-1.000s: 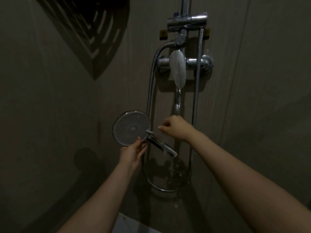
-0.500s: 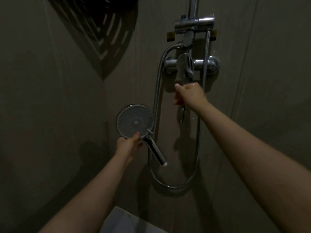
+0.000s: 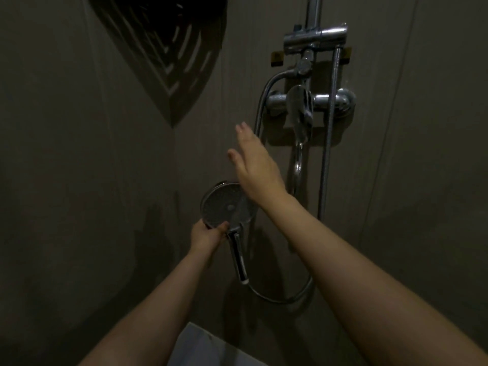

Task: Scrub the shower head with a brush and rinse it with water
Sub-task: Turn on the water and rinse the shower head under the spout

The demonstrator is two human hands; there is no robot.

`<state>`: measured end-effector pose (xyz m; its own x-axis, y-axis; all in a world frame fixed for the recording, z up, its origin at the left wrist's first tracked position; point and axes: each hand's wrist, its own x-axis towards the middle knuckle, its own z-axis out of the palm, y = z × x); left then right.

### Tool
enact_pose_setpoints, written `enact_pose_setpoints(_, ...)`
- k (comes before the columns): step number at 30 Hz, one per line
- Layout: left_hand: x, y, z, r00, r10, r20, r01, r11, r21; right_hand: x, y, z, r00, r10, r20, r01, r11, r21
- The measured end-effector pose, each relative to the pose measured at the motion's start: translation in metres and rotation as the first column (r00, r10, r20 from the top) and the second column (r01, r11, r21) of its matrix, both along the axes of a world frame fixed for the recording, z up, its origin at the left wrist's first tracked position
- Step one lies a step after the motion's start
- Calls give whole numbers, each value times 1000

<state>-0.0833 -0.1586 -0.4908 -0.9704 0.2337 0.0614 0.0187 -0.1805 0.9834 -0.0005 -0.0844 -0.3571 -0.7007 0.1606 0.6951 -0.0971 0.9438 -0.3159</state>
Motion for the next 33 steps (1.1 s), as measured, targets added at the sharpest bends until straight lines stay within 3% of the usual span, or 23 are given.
enact_pose_setpoints(3,-2,-2,1,1000,-14,8,14,1000,2,-5,3,-15,934,-14,357,-10,998,65)
enact_pose_setpoints(6,-4,-4,0,999,-35,39,33,999,42,-7,10,-27,960,3,281,-8,1000,16)
enact_pose_setpoints(8,-4,-5,-3,999,-14,38,15,1000,-14,-6,12,-30,919,8,394,-34,998,58)
enact_pose_setpoints(9,-5,-6,-6,999,4,49,-3,1000,-31,-4,14,-29,935,10,356,-31,998,52)
enact_pose_setpoints(10,-5,-7,-8,998,25,66,-23,999,-22,-3,15,-28,976,3,219,-4,1000,7)
enact_pose_setpoints(12,-4,-6,-9,995,44,95,-47,998,30,2,12,-25,994,-58,-92,39,979,-201)
enact_pose_setpoints(13,-2,-4,-7,993,51,109,-59,996,69,4,12,-27,989,-70,-132,24,947,-320)
enact_pose_setpoints(16,1,2,5,984,147,103,-161,975,151,3,19,-53,981,158,109,-52,766,-641)
enact_pose_setpoints(17,1,5,11,973,210,94,-223,962,158,2,22,-68,940,221,260,-5,771,-637)
enact_pose_setpoints(19,6,7,23,952,283,114,-302,930,210,1,26,-99,823,176,540,127,870,-477)
enact_pose_setpoints(21,10,7,28,969,226,102,-245,939,242,0,25,-122,808,21,589,219,917,-334)
enact_pose_setpoints(23,13,0,32,991,134,-12,-130,978,162,-4,25,-134,825,-31,564,273,896,-351)
enact_pose_setpoints(25,9,-8,36,997,-23,-73,32,992,119,-8,26,-140,821,-28,570,292,879,-377)
enact_pose_setpoints(28,11,-15,48,961,-276,-19,272,933,236,-13,24,-147,809,29,587,277,863,-423)
enact_pose_setpoints(33,7,-22,41,925,-380,-9,372,901,223,-12,18,-143,829,75,554,248,839,-485)
